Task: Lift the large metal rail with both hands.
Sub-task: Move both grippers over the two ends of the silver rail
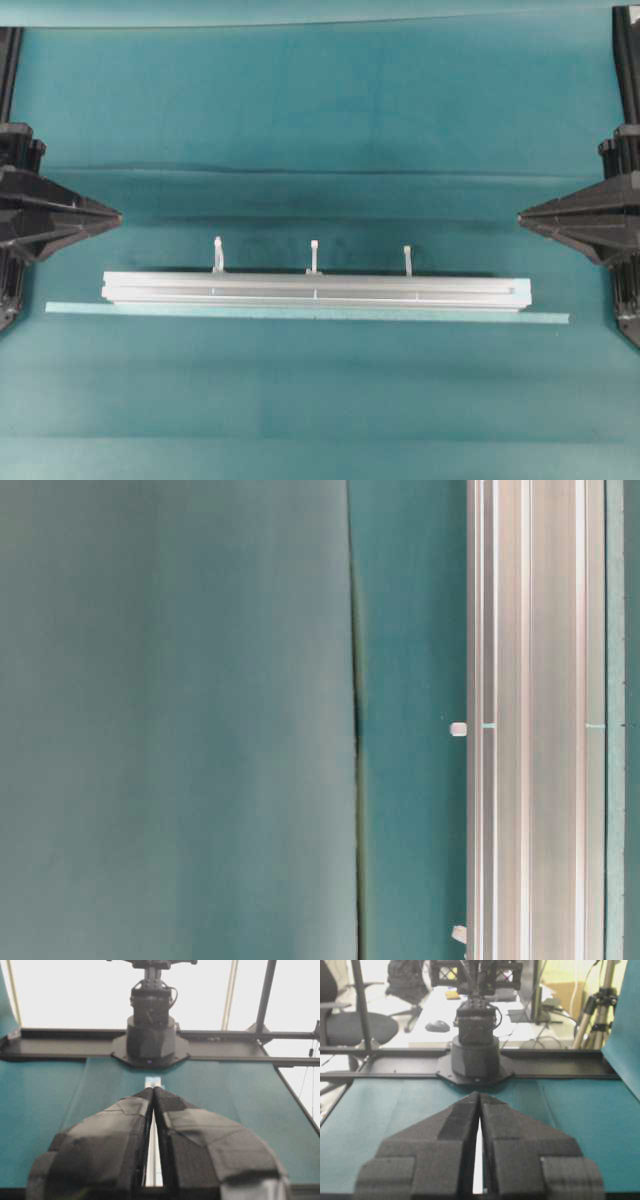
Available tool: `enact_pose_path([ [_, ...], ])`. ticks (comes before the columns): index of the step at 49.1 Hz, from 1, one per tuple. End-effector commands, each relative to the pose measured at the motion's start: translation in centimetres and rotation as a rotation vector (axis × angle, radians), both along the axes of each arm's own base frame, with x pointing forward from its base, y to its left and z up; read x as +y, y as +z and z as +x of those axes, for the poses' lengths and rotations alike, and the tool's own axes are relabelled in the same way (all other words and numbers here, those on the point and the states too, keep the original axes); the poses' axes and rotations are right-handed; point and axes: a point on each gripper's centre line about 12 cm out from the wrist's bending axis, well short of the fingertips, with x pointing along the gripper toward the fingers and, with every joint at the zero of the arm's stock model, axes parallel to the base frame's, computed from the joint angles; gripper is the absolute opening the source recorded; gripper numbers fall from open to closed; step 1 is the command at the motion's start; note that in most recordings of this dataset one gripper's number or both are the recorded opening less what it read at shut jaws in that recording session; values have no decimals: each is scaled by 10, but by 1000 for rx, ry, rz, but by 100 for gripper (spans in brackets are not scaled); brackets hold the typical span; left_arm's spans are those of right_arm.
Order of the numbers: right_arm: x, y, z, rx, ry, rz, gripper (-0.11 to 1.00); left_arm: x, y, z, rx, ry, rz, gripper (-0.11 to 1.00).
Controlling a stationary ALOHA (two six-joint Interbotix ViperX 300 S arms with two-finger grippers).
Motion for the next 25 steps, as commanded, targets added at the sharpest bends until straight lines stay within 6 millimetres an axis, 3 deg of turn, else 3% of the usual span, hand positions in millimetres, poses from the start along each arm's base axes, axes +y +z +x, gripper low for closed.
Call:
enact_pose_path([
  [1,-2,-1,4,8,-9,21,11,3,-2,10,55,12,-43,14],
  [9,-4,1,7,77,-19,147,0,2,3,17,105,7,-87,-1],
  [17,-4,-2,11,207,-20,214,0,2,7,21,170,8,-87,-2],
  [25,-3,-7,26,428,-35,248,0,3,9,29,363,21,-99,-2],
])
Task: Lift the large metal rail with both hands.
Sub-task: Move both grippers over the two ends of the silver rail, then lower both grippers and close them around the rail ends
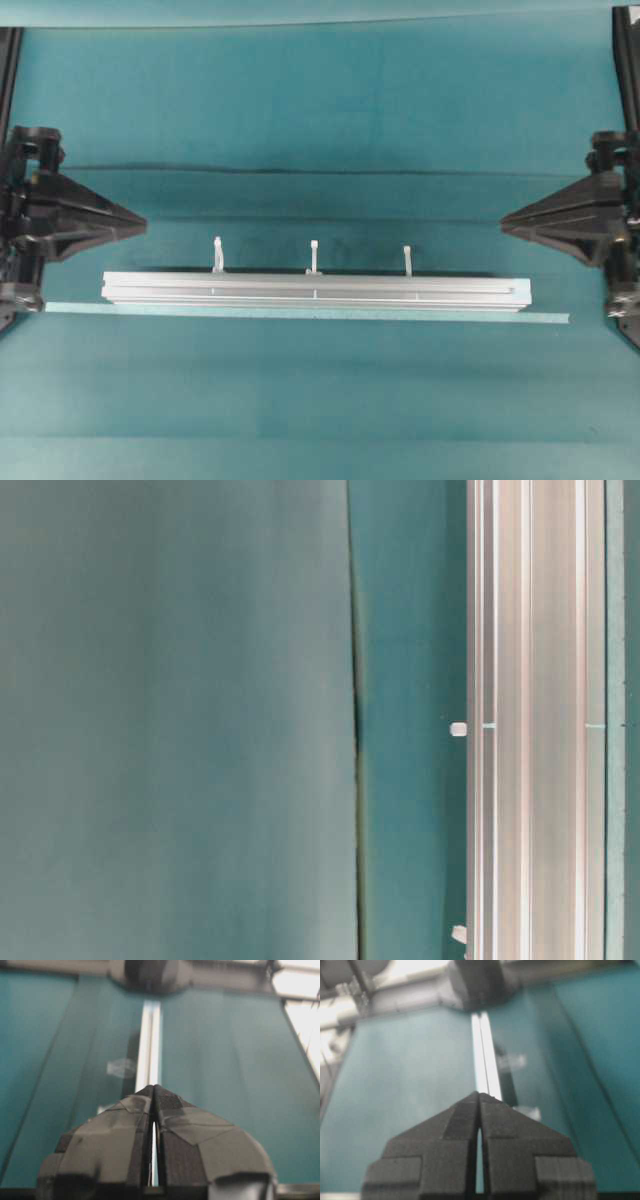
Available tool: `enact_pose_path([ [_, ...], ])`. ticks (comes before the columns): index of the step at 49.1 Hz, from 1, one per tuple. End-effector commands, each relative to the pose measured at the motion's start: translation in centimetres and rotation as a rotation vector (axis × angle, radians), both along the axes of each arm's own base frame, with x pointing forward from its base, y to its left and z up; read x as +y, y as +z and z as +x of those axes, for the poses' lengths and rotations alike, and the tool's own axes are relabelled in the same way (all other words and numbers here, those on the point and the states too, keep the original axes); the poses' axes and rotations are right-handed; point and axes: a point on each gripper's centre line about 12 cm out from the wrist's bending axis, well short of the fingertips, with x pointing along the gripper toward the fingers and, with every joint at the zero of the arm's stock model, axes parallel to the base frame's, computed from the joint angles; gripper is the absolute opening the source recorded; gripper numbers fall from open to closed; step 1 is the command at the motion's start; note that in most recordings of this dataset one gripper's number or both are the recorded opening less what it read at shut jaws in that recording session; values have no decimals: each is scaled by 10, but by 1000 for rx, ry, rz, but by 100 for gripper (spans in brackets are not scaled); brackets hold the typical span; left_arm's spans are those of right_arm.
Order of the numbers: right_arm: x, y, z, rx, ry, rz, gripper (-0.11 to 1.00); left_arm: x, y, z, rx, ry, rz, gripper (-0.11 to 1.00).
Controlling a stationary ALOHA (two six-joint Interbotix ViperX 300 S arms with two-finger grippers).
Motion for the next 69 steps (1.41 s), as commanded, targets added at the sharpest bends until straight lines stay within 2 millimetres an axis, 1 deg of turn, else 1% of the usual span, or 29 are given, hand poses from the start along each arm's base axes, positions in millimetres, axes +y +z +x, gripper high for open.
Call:
enact_pose_path([
  [1,1,2,10,108,5,18,0,0,14,7,77,1,-1,-2],
  [8,2,-5,23,298,21,23,0,0,18,16,218,3,1,-2],
  [15,5,-15,38,458,37,29,0,1,13,29,347,4,1,-2],
  [20,5,-24,51,578,48,28,0,1,3,44,471,7,-3,-2],
  [24,5,-33,56,674,54,24,0,1,-5,53,575,8,-4,-2],
  [30,6,-41,62,816,64,28,0,2,-17,63,709,4,3,-2],
  [35,8,-46,63,933,76,30,0,2,-25,67,786,2,8,-2],
  [40,7,-51,65,1026,84,28,0,2,-35,67,841,3,7,-2],
  [47,7,-58,69,1058,91,13,0,1,-41,64,858,2,5,-2],
  [53,7,-57,74,1030,102,-1,0,1,-44,62,865,1,6,-2],
  [59,7,-58,78,987,103,-9,1,0,-51,58,888,-6,11,-2],
  [65,6,-63,80,987,102,-9,8,-4,-55,56,896,-17,16,3],
  [69,7,-65,80,989,103,-8,17,-5,-56,55,888,-19,15,13],
])
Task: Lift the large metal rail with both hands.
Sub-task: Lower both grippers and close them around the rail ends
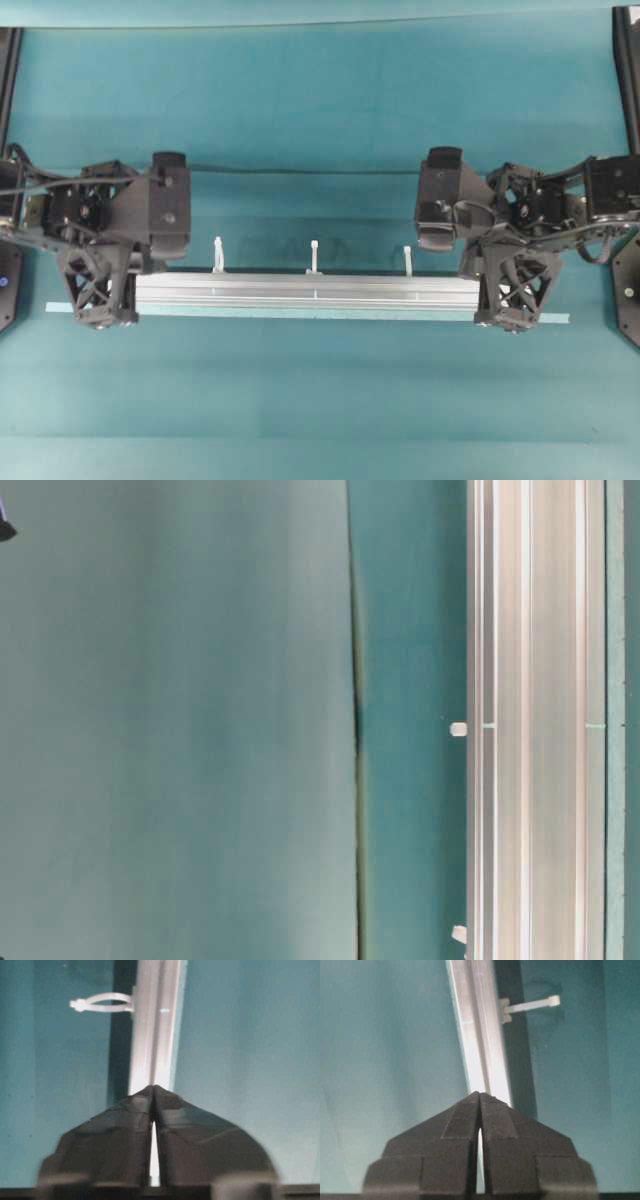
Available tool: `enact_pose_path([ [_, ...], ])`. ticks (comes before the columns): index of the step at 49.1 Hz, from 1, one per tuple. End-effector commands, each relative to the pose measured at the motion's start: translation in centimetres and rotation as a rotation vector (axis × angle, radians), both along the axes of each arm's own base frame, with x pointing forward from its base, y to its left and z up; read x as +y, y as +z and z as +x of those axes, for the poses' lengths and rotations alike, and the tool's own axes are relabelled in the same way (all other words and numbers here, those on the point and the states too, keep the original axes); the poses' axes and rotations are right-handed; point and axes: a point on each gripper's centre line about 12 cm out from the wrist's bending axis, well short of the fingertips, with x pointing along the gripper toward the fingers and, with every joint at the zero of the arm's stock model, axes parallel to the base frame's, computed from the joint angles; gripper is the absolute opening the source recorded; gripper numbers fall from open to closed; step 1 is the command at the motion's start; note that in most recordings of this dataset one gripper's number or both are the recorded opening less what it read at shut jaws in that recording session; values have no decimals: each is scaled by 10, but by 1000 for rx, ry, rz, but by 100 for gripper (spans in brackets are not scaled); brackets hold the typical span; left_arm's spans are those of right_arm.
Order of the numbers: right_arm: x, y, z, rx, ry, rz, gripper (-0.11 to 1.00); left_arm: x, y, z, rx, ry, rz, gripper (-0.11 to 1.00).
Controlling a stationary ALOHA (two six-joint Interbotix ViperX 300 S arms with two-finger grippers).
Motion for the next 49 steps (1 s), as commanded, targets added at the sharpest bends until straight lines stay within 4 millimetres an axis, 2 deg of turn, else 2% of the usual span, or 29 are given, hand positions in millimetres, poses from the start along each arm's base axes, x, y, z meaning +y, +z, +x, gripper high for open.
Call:
enact_pose_path([
  [1,1,-3,3,-3,11,-3,21,-1,7,0,-38,-2,0,16],
  [5,1,-4,4,-10,10,-4,40,0,3,-2,-38,1,0,37],
  [9,2,-10,4,-8,15,-6,66,-2,1,-3,-38,-3,-1,63],
  [12,4,-14,3,-10,26,-12,82,-1,1,-2,-38,-5,1,80],
  [15,5,-19,2,-14,37,-23,93,-1,0,-1,-38,-7,5,93],
  [17,7,-21,2,-22,42,-24,96,-1,-2,-1,-35,-10,6,98],
  [33,7,-48,0,24,49,-31,97,0,-36,5,12,-16,9,97],
  [49,9,-77,14,32,51,-34,97,3,-68,16,2,1,5,97],
])
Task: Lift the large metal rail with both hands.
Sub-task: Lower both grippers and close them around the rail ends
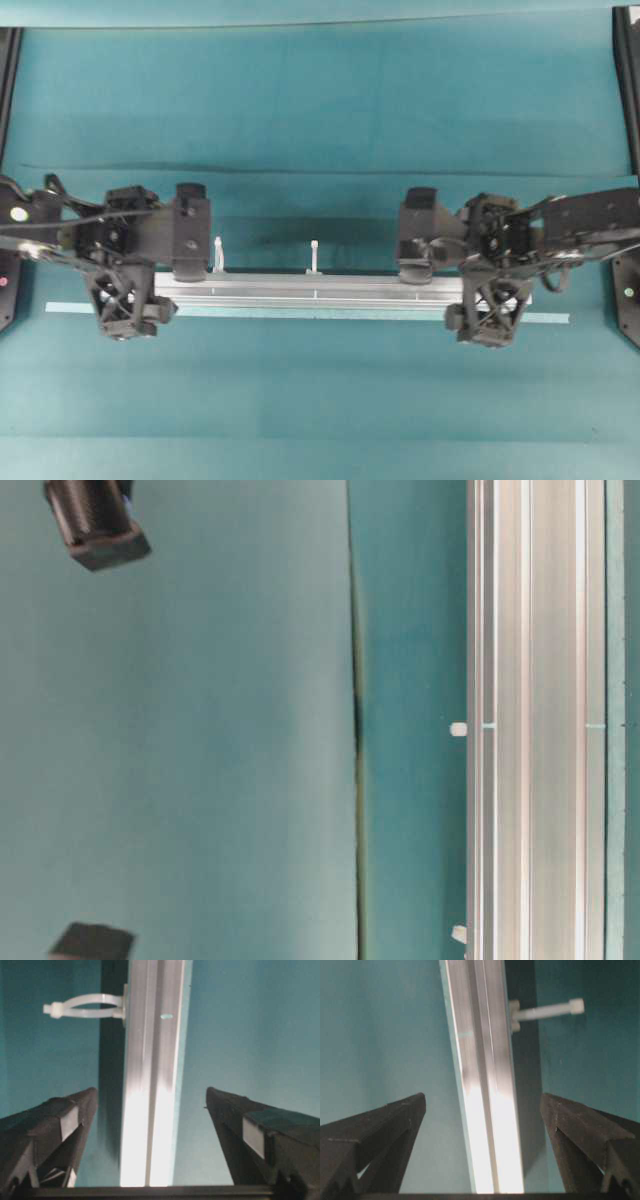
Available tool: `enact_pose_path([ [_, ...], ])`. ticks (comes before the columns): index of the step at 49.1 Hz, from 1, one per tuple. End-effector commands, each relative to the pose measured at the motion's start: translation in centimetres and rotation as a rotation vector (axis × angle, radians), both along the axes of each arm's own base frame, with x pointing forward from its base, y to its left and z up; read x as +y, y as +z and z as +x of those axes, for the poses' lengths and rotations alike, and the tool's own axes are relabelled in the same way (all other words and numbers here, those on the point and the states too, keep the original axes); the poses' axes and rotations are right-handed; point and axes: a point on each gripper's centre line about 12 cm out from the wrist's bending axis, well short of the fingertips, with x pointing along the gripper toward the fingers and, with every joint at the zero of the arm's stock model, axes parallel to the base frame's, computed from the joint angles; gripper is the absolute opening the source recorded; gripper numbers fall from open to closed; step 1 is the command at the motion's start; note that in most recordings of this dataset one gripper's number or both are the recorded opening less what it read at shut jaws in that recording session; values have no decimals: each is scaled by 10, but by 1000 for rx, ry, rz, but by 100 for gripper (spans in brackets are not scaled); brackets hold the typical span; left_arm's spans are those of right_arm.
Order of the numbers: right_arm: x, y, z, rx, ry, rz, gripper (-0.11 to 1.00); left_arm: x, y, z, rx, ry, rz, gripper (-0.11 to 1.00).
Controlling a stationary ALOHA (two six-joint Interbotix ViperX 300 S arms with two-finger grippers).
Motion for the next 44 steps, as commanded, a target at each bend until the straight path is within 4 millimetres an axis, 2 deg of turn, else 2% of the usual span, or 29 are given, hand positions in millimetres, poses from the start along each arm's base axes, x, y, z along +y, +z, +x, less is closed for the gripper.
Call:
enact_pose_path([
  [1,1,-11,4,6,12,-6,97,3,-5,6,-29,12,-1,97],
  [19,-2,-44,5,50,71,-46,97,11,-38,10,-23,24,3,97],
  [27,-2,-50,5,43,69,-47,97,11,-46,12,-27,27,1,97],
  [44,-4,-54,3,51,64,-46,97,3,-49,13,-34,3,0,97],
])
